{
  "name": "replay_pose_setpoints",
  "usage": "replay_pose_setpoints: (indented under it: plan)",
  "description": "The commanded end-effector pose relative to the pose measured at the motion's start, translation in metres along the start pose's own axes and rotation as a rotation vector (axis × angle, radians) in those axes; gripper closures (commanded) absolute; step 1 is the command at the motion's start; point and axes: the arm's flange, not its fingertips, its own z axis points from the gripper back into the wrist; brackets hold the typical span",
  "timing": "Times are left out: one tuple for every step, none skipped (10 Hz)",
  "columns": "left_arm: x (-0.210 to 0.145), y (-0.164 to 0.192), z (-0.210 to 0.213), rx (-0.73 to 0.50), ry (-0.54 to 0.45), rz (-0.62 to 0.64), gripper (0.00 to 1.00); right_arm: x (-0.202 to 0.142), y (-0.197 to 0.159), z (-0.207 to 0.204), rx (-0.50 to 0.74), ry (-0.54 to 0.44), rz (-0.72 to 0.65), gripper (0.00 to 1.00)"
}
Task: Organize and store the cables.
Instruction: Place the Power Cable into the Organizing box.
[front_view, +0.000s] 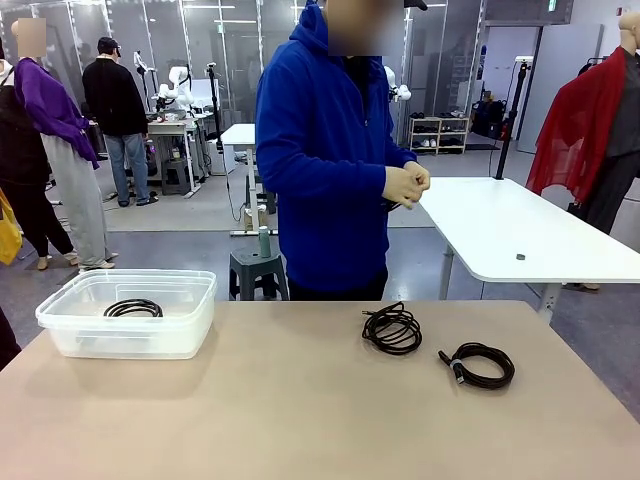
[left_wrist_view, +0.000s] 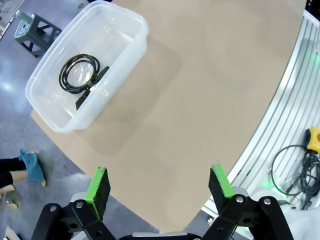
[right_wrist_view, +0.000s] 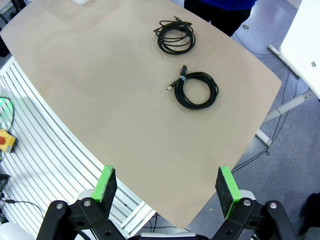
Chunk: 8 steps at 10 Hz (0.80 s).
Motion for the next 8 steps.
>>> replay_pose_setpoints:
  plan:
    - [-0.0012,0.0001,0.0016,0.009,0.006,0.006,0.00,-0.0011,-0.0005,-0.0001,-0.003,-0.003,-0.004,0.00]
    - [-0.0012,0.0001,0.0016,0.009,0.006,0.006,0.00,-0.0011,-0.0005,-0.0001,-0.003,-0.003,-0.004,0.00]
    - [-0.0012,0.0001,0.0016,0.009,0.006,0.006,0.00,-0.0011,-0.0005,-0.0001,-0.003,-0.003,-0.004,0.00]
    - [-0.0012,0.0001,0.0016,0.009,0.006,0.006,0.00,-0.0011,-0.0005,-0.0001,-0.003,-0.003,-0.004,0.00]
    - [-0.0012,0.0001,0.0016,0.009,0.006,0.006,0.00,-0.0011,-0.0005,-0.0001,-0.003,-0.003,-0.004,0.00]
    - [-0.0012,0.0001,0.0016,0.009,0.006,0.006,0.00,-0.0011,-0.0005,-0.0001,-0.003,-0.003,-0.004,0.00]
    - [-0.0012,0.0001,0.0016,0.009,0.006,0.006,0.00,-0.0011,-0.0005,-0.0001,-0.003,-0.003,-0.004,0.00]
    - [-0.0012,0.0001,0.0016,0.009,0.006,0.006,0.00,-0.0011,-0.0005,-0.0001,-0.003,-0.003,-0.004,0.00]
